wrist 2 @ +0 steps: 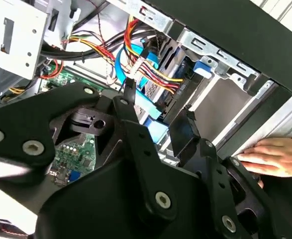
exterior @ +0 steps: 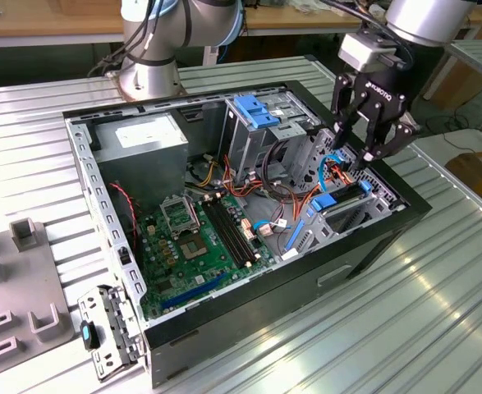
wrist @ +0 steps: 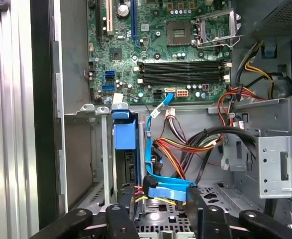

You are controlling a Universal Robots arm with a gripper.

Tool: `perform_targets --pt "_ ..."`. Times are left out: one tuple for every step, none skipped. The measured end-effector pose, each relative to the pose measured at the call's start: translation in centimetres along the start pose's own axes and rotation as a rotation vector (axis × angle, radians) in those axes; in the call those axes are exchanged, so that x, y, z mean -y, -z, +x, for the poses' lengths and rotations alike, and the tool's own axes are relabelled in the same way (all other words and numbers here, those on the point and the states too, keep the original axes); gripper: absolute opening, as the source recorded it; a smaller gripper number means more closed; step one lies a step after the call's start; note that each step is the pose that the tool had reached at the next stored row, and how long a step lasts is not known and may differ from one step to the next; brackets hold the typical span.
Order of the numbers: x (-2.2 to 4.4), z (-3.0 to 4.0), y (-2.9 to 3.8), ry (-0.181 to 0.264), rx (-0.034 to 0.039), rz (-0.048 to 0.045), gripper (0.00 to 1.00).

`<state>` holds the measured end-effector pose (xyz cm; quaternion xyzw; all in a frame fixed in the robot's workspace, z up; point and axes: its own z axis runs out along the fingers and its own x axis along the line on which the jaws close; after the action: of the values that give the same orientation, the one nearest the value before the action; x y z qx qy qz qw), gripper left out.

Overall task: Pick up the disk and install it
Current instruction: 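Insert the second disk wire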

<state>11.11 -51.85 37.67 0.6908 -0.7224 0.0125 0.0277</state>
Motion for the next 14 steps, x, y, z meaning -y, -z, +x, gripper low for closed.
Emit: perform_targets --pt "0.01 -0.02 -0.31 0.000 -0.0111 0.0005 0.54" --pt "0.01 -0.03 -0.48 0.000 -0.0203 0.0014 0.54" --pt "0.01 -0.03 -0.60 -0.001 -0.0271 0.0035 0.53" --pt "0.02 -0.05 -0.75 -0.001 -0.0341 0.0054 0.46" --pt "0.02 -0.05 -0.90 -0.001 -0.0403 0.0065 0.34" --pt "0.02 -0.05 -0.95 -0.001 -0.0459 0.0073 0.28" --pt "0.02 -0.05 -0.96 -0.001 -0.0502 0.0076 0.22" --pt "0.02 -0.05 -0.96 -0.001 -0.0513 0.0077 0.16" --pt "0.02 -0.05 -0.94 -0.001 -0.0519 0.0077 0.16" --pt "0.02 -0.05 -0.95 -0.001 -0.0519 0.0077 0.16" --pt "0.02 -0.05 -0.95 -0.002 -0.0519 0.0076 0.16" --pt "0.02 -0.03 -0.95 -0.001 -0.0518 0.0077 0.16" --pt "0.02 0.18 -0.96 -0.001 -0.0331 0.0068 0.16" --pt "0.04 0.90 -1.01 0.000 0.0149 0.0048 0.16"
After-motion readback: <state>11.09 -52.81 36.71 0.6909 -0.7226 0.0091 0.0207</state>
